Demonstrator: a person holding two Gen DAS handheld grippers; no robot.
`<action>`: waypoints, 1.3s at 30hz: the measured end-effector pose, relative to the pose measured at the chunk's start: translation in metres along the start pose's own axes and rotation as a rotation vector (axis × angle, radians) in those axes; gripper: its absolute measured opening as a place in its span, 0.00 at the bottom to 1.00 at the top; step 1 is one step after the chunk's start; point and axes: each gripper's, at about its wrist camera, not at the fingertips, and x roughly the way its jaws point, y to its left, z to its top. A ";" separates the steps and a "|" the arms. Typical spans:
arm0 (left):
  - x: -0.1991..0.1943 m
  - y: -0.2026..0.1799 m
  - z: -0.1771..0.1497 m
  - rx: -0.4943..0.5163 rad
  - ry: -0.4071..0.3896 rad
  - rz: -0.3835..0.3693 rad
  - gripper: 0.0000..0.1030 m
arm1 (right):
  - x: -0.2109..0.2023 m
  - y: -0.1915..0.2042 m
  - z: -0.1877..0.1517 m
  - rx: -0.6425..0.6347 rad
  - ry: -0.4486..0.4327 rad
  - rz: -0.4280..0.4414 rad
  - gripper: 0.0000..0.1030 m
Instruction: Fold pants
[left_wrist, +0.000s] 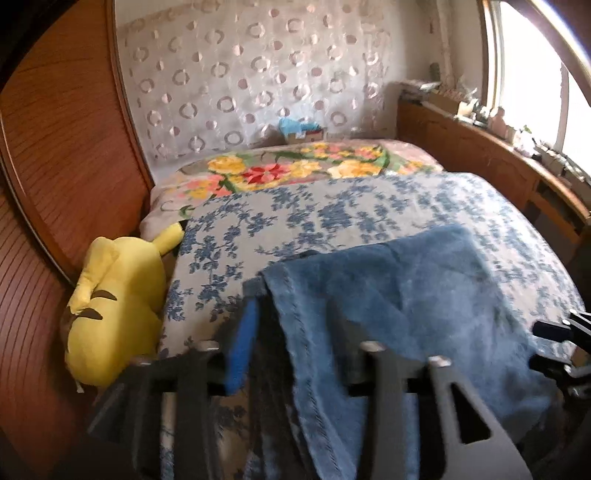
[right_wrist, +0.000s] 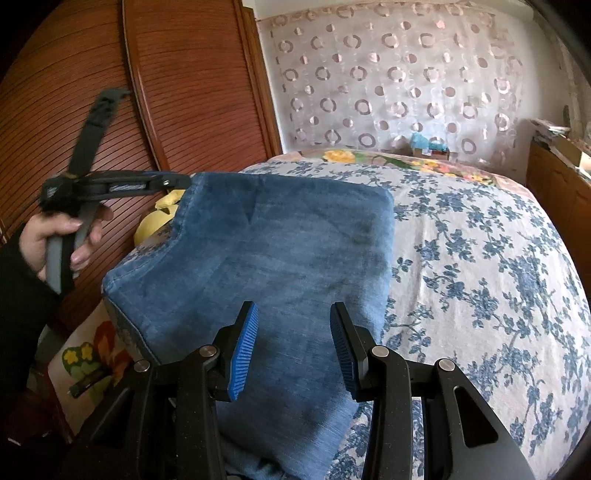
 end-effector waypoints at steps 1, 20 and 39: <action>-0.004 -0.003 -0.003 -0.003 -0.006 -0.009 0.53 | -0.001 0.000 -0.001 0.001 0.000 -0.018 0.41; -0.038 -0.063 -0.079 -0.040 -0.023 -0.137 0.68 | -0.005 -0.004 -0.018 0.046 0.043 -0.094 0.57; -0.034 -0.091 -0.102 -0.004 0.013 -0.170 0.68 | 0.002 -0.008 -0.026 0.080 0.069 -0.104 0.58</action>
